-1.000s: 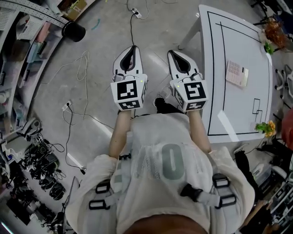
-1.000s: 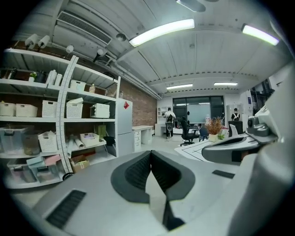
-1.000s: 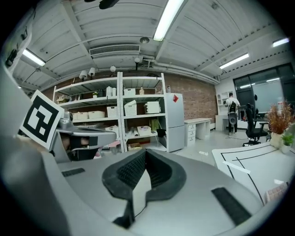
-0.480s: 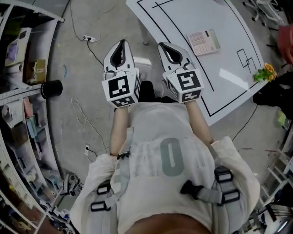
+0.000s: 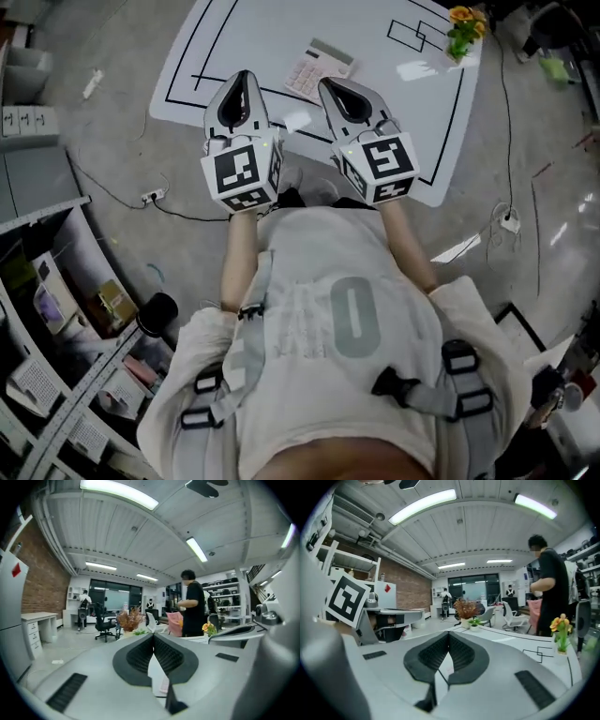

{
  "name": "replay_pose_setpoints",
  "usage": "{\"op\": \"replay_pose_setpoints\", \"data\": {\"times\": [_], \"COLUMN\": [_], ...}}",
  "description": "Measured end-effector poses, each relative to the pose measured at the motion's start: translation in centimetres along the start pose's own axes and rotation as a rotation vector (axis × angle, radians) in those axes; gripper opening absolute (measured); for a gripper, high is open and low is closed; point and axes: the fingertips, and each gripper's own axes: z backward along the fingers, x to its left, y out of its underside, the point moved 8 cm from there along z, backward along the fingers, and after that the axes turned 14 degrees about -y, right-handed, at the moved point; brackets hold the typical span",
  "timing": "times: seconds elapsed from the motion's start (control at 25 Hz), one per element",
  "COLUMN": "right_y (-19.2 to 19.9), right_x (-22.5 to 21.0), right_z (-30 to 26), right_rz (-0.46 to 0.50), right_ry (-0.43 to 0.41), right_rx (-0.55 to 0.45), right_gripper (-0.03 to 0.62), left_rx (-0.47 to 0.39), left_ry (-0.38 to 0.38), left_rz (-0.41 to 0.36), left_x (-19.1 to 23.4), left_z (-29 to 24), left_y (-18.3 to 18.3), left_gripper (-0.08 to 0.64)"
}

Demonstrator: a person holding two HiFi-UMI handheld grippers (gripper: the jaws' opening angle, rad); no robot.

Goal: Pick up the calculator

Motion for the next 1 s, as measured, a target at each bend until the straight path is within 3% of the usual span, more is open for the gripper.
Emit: {"op": "replay_pose_setpoints", "data": {"times": [0.28, 0.48, 0.76, 0.92, 1.0], "right_y": [0.5, 0.7, 0.7, 0.6, 0.6], "right_x": [-2.8, -3.0, -3.2, -3.6, -3.9], "right_z": [4.3, 7.6, 9.3, 9.1, 8.5], "right_rz": [-0.066, -0.071, -0.092, -0.108, -0.150], "right_ry": [0.277, 0.460, 0.536, 0.500, 0.440], "right_rx": [-0.045, -0.066, -0.100, -0.126, -0.142], "right_gripper": [0.008, 0.008, 0.008, 0.008, 0.270], "left_rx": [-0.009, -0.005, -0.034, -0.037, -0.045], "left_ry": [0.246, 0.357, 0.417, 0.417, 0.407], "left_rz": [-0.037, -0.040, -0.065, -0.073, -0.075], "left_x": [-4.9, -7.0, -8.4, -8.2, -7.8], "left_z": [-4.3, -4.7, -4.5, -4.5, -4.6], "left_y": [-0.4, -0.7, -1.4, -1.3, -1.4], "left_gripper": [0.021, 0.021, 0.021, 0.021, 0.021]}}
